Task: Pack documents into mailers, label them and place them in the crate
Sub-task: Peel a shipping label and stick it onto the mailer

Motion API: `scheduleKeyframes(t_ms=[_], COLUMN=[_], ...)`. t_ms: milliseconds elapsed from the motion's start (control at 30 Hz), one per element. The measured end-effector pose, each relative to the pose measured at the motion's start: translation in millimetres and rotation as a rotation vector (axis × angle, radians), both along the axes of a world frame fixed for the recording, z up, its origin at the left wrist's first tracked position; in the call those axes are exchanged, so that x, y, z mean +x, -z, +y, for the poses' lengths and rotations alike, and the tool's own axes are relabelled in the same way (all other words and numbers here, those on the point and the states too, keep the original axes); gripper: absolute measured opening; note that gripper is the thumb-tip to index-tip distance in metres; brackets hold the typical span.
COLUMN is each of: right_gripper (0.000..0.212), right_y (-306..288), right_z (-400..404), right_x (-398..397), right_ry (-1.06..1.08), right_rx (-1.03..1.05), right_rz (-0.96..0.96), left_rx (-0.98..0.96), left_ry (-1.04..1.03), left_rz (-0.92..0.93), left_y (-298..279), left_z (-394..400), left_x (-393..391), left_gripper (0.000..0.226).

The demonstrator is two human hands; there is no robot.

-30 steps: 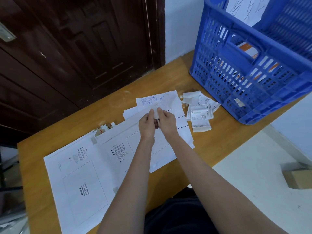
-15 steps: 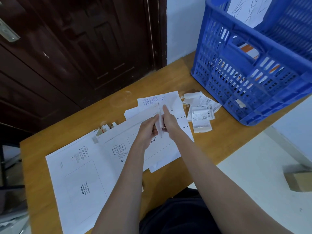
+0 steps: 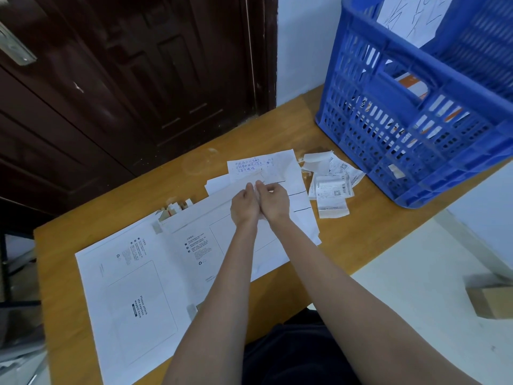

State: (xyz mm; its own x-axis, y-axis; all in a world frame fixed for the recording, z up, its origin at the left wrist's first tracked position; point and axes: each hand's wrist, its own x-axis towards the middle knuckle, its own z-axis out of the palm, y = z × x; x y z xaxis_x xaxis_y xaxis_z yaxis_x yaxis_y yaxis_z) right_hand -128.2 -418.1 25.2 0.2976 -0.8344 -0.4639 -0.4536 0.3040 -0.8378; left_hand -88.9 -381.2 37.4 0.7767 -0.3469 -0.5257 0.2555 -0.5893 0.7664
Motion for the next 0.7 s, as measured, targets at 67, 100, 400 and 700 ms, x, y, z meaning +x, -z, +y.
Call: scheduleKeyframes(t_ms=[67,100,400,700], right_gripper=[0.022,0.022,0.020,0.035], right_y=[-1,-2,-8,-4], right_z=[0,0,-7,-11], right_x=[0,-1,-8,-17], right_ry=[0.127,0.166,0.215,0.207], right_rx=[0.154,0.203,0.411,0.682], right_rz=[-0.115,-0.151,-0.285,-0.466], left_rx=[-0.081,-0.110,-0.298,-0.305], left_ry=[-0.062,-0.093,-0.231,-0.200], left_rz=[0.111,0.193,0.494,0.435], left_y=[0,-2,-7,-10], left_z=[-1,-1,9,15], left_x=[1,1,3,3], left_gripper=[0.033,0.030,0.026,0.024])
